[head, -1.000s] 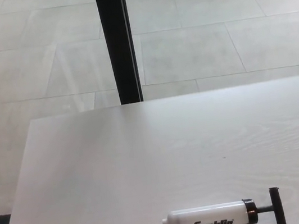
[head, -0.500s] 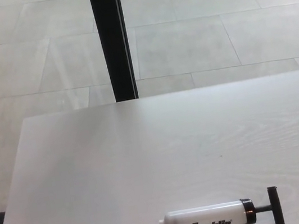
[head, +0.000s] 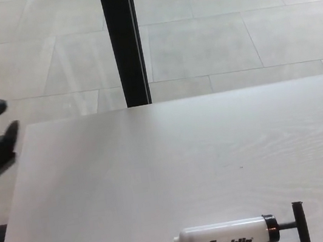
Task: The robot uses its left hand to lift the air pump kept on the middle of the desk and use the right hand to pull out the handle
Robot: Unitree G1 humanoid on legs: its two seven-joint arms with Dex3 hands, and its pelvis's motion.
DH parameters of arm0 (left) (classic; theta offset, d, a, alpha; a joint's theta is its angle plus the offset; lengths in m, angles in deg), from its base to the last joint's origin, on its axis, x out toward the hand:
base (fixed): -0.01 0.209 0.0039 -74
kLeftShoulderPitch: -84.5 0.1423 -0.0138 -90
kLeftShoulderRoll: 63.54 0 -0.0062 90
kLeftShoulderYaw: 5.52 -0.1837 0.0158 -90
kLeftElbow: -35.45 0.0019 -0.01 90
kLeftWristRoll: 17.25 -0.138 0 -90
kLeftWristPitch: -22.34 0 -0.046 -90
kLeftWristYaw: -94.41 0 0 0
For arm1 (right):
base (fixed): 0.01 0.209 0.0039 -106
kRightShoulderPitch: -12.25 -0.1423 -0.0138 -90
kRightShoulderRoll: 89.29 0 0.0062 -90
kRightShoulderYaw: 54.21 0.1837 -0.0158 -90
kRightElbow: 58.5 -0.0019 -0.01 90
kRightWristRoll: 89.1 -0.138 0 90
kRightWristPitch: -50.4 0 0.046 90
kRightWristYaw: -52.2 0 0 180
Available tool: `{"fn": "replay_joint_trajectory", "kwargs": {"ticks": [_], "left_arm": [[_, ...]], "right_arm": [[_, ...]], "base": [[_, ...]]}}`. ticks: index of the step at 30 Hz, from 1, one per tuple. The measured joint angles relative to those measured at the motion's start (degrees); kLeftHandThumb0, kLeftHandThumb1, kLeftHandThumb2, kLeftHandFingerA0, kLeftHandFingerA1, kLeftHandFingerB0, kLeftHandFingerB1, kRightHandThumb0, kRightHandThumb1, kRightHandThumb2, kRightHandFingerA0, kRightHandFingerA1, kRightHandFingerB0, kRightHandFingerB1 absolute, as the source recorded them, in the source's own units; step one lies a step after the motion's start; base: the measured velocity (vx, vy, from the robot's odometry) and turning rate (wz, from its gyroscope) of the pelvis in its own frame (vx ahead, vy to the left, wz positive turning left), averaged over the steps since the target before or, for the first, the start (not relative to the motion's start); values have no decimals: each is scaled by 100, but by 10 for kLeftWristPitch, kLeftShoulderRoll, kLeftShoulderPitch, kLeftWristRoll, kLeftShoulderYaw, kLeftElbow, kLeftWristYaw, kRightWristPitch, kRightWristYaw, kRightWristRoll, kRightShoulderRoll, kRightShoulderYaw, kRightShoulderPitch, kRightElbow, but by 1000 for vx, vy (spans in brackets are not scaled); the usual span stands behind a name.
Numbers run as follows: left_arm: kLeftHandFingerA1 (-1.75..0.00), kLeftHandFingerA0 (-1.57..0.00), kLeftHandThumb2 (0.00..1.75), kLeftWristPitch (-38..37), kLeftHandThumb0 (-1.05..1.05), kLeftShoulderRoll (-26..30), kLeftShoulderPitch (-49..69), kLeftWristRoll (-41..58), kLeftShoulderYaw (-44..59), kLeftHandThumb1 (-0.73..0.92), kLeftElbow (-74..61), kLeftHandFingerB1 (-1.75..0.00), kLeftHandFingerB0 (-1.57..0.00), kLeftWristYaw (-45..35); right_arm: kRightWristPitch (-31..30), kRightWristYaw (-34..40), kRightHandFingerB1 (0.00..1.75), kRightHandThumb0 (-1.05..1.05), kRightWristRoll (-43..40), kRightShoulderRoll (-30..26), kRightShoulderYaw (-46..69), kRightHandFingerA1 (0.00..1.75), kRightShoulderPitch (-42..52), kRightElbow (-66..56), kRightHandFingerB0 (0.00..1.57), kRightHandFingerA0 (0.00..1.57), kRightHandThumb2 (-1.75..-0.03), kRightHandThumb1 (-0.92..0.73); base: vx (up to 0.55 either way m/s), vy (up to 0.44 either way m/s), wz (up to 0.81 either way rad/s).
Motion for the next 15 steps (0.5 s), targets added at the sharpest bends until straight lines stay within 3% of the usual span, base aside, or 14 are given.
{"fn": "replay_joint_trajectory", "kwargs": {"ticks": [1,2,3,5,6,7,8,11,12,14,15], "left_arm": [[-67,-57,60,1,-59,-8,2,-11,-27,66,-12,-54,-55,-1],[-66,-57,58,2,-63,-11,3,-15,-41,67,-18,-54,-54,-2],[-64,-57,59,3,-64,-16,6,-24,-63,67,-29,-54,-54,-4],[-58,-49,62,6,-66,-25,11,-39,-102,63,-45,-49,-46,-9],[-68,-49,95,7,-58,-28,13,-45,-117,51,-50,-55,-33,-12],[-68,-49,95,9,-58,-29,13,-53,-138,51,-56,-55,-33,-16],[-68,-50,95,12,-56,-30,13,-60,-154,50,-61,-55,-32,-20],[-69,-48,96,23,-59,-30,13,-84,-207,50,-78,-55,-29,-36],[-62,-46,61,27,-68,-29,12,-90,-217,66,-82,-51,-40,-41],[-62,-46,61,33,-68,-29,8,-106,-244,66,-92,-51,-40,-52],[-65,-46,60,36,-67,-29,6,-115,-256,67,-96,-51,-39,-58]], "right_arm": [[1,-2,34,-70,7,10,-19,57,0,-8,35,49,-64,-80],[2,-3,50,-68,11,15,-29,64,0,-11,29,46,-99,-64],[4,-5,35,-66,18,22,-44,56,0,-15,37,50,-64,-80],[6,-8,38,-63,29,31,-67,56,0,-22,39,50,-64,-79],[6,-9,38,-64,34,33,-74,55,0,-25,39,49,-64,-80],[6,-11,38,-64,38,35,-81,55,0,-26,39,49,-64,-80],[6,-12,52,-67,41,35,-85,64,0,-26,33,44,-100,-64],[6,-14,52,-64,53,35,-94,67,-2,-28,33,46,-99,-64],[6,-15,52,-64,55,35,-94,67,-3,-28,31,46,-101,-64],[5,-18,52,-64,59,35,-94,67,-7,-29,31,46,-101,-64],[5,-20,38,-66,61,35,-94,60,-9,-29,41,54,-64,-78]], "base": [[0,0,0],[0,0,0],[0,0,0],[0,0,0],[0,0,0],[0,0,0],[0,0,0],[0,0,0],[0,0,0],[0,0,0],[0,0,0]]}}
